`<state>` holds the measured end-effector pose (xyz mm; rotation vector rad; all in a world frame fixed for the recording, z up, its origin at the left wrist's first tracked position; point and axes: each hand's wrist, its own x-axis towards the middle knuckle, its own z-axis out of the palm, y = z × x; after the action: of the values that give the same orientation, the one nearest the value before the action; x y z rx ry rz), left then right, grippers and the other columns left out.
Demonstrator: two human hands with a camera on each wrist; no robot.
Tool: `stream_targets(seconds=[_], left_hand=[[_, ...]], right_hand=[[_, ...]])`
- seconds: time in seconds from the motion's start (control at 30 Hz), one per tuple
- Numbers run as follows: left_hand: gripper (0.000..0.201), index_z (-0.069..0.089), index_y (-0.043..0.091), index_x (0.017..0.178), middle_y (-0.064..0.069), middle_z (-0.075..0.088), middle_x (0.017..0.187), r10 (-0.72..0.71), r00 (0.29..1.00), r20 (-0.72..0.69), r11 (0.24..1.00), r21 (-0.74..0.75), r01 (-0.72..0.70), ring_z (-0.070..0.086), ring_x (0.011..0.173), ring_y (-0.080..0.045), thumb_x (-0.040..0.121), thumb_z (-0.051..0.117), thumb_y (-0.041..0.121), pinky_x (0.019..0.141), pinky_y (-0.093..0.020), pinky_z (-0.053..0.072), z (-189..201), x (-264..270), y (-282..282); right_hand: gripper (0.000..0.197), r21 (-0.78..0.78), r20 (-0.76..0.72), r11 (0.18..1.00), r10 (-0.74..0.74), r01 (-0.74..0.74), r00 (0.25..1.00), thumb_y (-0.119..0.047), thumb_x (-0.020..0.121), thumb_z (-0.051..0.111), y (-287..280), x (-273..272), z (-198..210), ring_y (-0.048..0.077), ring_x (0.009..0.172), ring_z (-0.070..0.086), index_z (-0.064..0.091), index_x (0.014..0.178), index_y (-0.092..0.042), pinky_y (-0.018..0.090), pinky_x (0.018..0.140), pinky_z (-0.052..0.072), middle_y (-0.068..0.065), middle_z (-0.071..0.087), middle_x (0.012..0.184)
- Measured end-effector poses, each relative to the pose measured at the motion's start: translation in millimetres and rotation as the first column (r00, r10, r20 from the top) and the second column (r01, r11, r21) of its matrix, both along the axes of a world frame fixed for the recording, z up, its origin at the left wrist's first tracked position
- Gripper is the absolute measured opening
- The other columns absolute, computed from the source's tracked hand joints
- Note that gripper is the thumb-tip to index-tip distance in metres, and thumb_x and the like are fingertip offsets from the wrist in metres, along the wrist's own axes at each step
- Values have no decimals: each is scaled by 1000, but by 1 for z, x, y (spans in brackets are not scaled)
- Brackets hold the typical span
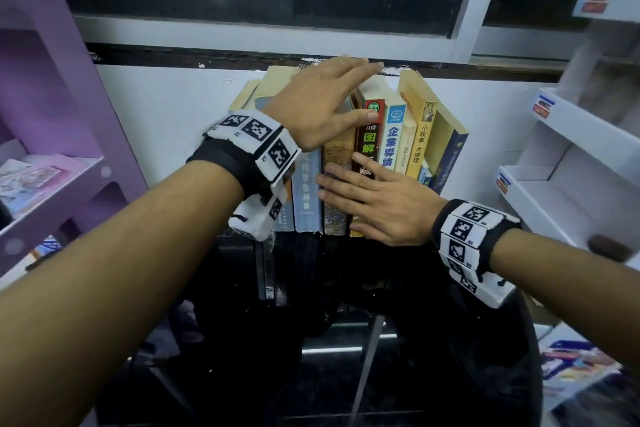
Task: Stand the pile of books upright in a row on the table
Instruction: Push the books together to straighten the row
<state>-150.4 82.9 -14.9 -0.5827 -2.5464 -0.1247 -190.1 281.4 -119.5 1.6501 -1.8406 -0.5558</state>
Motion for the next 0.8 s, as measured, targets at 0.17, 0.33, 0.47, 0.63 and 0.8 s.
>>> stream_targets(seconds=[0.17, 0.33, 0.47, 0.63, 0.8], left_hand=[[75, 24, 31, 151, 2, 25, 158, -25, 991, 128, 993, 119, 9, 22, 145, -19, 86, 41, 66, 116, -51, 23, -13, -13, 12], [70, 31, 27, 148, 1, 27, 156, -124, 982, 144, 968, 235, 88, 33, 139, -15, 88, 59, 51, 111, -39, 34, -19, -18, 13], [68, 35, 24, 145, 0, 30, 155, -148, 980, 130, 963, 247, 112, 34, 137, -14, 88, 61, 48, 108, -30, 32, -19, -21, 11], [66, 37, 20, 143, -1, 35, 151, -196, 976, 99, 951, 260, 164, 37, 129, -6, 87, 60, 46, 106, -26, 35, -20, -22, 8], [61, 40, 17, 141, -3, 38, 149, -184, 981, 55, 950, 266, 164, 37, 126, -5, 88, 65, 35, 100, -15, 29, -21, -21, 8]], right_hand=[[65, 17, 7, 1000, -3, 3, 1000, -43, 101, 32, 14, -3, -6, 26, 151, 5, 19, 154, -9, 52, 121, 5, 10, 11, 162], [65, 27, 6, 1000, -11, 10, 1000, -45, 101, 29, 20, -10, -19, 25, 151, 7, 20, 154, -9, 51, 121, 5, 10, 14, 162], [68, 24, -25, 1000, 5, -4, 1000, -46, 100, 32, 19, -18, -23, 24, 151, 6, 18, 154, -8, 50, 121, 3, 10, 13, 162], [71, 31, -35, 1000, 7, -6, 999, -49, 99, 33, 15, -22, -25, 24, 151, 4, 18, 154, -7, 50, 121, 2, 10, 11, 162], [73, 49, -37, 999, 6, -4, 999, -50, 98, 33, 15, -26, -24, 23, 151, 0, 14, 155, -7, 49, 121, 0, 9, 5, 163]])
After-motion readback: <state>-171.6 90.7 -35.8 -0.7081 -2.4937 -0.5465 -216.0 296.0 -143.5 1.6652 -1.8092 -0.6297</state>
